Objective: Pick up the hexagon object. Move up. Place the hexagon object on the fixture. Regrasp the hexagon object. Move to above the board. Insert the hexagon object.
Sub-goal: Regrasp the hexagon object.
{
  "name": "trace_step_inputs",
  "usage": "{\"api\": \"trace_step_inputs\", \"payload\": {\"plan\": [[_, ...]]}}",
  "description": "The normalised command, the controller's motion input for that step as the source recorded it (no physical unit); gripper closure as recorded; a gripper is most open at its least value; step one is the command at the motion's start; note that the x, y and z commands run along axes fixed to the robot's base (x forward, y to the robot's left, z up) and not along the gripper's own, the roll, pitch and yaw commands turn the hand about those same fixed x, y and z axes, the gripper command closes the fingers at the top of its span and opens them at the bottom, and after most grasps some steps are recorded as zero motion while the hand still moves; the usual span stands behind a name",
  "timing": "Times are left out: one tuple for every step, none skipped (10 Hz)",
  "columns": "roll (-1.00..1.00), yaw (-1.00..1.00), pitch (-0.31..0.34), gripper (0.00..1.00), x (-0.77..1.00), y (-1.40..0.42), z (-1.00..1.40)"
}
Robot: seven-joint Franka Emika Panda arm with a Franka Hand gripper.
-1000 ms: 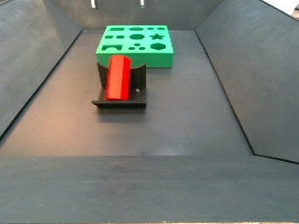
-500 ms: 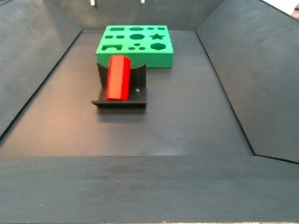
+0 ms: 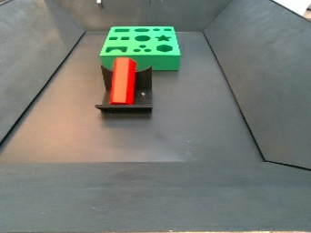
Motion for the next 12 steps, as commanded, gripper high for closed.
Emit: {"api": "trace_step_inputs", "payload": {"plan": [[0.26, 0.26, 0.064, 0.0, 0.22, -0.04, -0.02], [0.22, 0.25, 0.039, 0.0, 0.21, -0.04, -0.02], [0.2, 0.22, 0.002, 0.0, 0.19, -0.05, -0.02], [0.19, 0.2, -0.013, 0.0, 0.17, -0.05, -0.03], [0.17, 0.13, -0.142, 0.0, 0.06, 0.07, -1.0], [0.18, 0.11, -0.144, 0.0, 0.06, 0.07, -1.0], [0.15, 0.06, -0.143, 0.0, 0.06, 0.06, -1.0], [0.13, 0.03, -0.145, 0.0, 0.06, 0.06, -1.0], [0.09, -0.02, -0.133, 0.0, 0.07, 0.05, -1.0], [0.07, -0.04, -0.127, 0.0, 0.07, 0.05, -1.0], [0.05, -0.06, -0.104, 0.0, 0.07, 0.04, -1.0], [0.05, -0.07, -0.077, 0.0, 0.07, 0.04, -1.0]]}}
